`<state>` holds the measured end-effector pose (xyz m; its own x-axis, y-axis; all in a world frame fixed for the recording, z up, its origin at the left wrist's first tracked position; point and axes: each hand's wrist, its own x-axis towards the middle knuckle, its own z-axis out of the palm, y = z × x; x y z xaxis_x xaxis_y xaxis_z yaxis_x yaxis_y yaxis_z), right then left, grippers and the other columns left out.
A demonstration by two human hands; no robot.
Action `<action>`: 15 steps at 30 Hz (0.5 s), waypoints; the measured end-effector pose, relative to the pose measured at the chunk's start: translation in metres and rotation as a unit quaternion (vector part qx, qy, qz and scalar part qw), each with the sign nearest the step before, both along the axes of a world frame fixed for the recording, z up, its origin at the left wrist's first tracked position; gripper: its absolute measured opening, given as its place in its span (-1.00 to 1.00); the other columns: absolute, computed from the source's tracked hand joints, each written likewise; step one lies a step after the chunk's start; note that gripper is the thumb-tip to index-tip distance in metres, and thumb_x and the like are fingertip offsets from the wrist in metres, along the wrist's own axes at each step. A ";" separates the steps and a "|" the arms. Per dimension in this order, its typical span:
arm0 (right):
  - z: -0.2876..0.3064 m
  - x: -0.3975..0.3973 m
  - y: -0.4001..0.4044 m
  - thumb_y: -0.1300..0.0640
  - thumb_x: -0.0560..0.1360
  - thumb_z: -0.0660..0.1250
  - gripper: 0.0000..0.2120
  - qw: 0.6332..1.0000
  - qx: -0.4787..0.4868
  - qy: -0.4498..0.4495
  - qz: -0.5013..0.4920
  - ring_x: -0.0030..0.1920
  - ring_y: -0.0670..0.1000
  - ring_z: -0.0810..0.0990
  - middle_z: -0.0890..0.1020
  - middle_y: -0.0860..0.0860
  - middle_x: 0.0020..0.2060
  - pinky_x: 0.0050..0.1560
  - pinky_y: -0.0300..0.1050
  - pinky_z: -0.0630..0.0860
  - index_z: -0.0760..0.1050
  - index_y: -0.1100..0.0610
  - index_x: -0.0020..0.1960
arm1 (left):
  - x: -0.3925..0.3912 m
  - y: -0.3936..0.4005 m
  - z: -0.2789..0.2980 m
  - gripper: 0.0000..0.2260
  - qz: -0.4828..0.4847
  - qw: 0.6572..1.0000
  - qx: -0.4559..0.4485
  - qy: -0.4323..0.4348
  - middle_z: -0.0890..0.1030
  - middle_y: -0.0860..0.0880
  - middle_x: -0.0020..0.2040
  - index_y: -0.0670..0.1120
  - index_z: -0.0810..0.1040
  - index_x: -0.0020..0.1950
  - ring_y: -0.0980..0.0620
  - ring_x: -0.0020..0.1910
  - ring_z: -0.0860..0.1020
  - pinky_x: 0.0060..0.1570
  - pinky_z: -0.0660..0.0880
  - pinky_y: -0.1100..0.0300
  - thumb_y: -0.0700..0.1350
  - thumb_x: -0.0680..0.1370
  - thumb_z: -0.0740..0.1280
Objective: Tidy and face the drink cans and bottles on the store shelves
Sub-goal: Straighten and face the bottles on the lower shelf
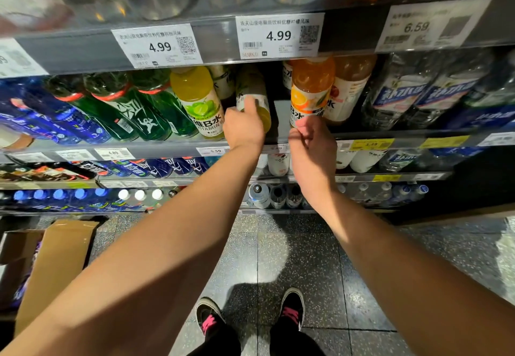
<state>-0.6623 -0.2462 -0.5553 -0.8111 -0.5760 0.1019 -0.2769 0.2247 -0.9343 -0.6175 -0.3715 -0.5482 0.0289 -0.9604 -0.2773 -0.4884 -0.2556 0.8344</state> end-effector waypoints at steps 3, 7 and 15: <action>0.009 0.006 -0.017 0.26 0.57 0.28 -0.85 0.999 0.010 -0.032 0.021 -0.13 -0.29 0.57 0.61 0.06 -0.08 -0.11 -0.39 0.46 0.51 0.26 0.12 | 0.009 0.005 0.002 -0.48 0.033 0.995 0.023 0.089 0.66 -0.16 -0.02 -0.24 0.58 0.02 -0.19 0.03 0.61 0.15 0.53 -0.07 0.23 0.42 0.33; 0.025 0.013 -0.039 0.03 0.64 0.22 -0.69 0.988 0.115 -0.086 0.060 0.01 -0.02 0.54 0.63 0.11 0.17 -0.05 -0.28 0.38 0.49 0.15 0.31 | 0.010 0.013 0.003 -0.43 -0.005 0.996 0.039 0.077 0.66 -0.19 0.09 -0.21 0.59 0.14 -0.18 0.13 0.62 0.16 0.56 -0.03 0.20 0.36 0.51; 0.040 0.009 -0.040 0.06 0.57 0.38 -0.60 0.961 0.060 -0.250 0.106 0.03 -0.04 0.55 0.59 0.12 0.14 -0.11 -0.35 0.49 0.47 0.23 0.32 | 0.049 0.005 0.012 -0.50 -0.045 0.926 0.254 0.274 0.67 -0.19 -0.06 -0.25 0.56 0.11 -0.05 -0.27 0.63 -0.24 0.62 0.09 -0.04 0.29 0.60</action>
<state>-0.6530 -0.2866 -0.5155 -0.6044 -0.7169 -0.3475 0.1481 0.3275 -0.9332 -0.5688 -0.3669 -0.5361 -0.3239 -0.6933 -0.6437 -0.0650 -0.6625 0.7463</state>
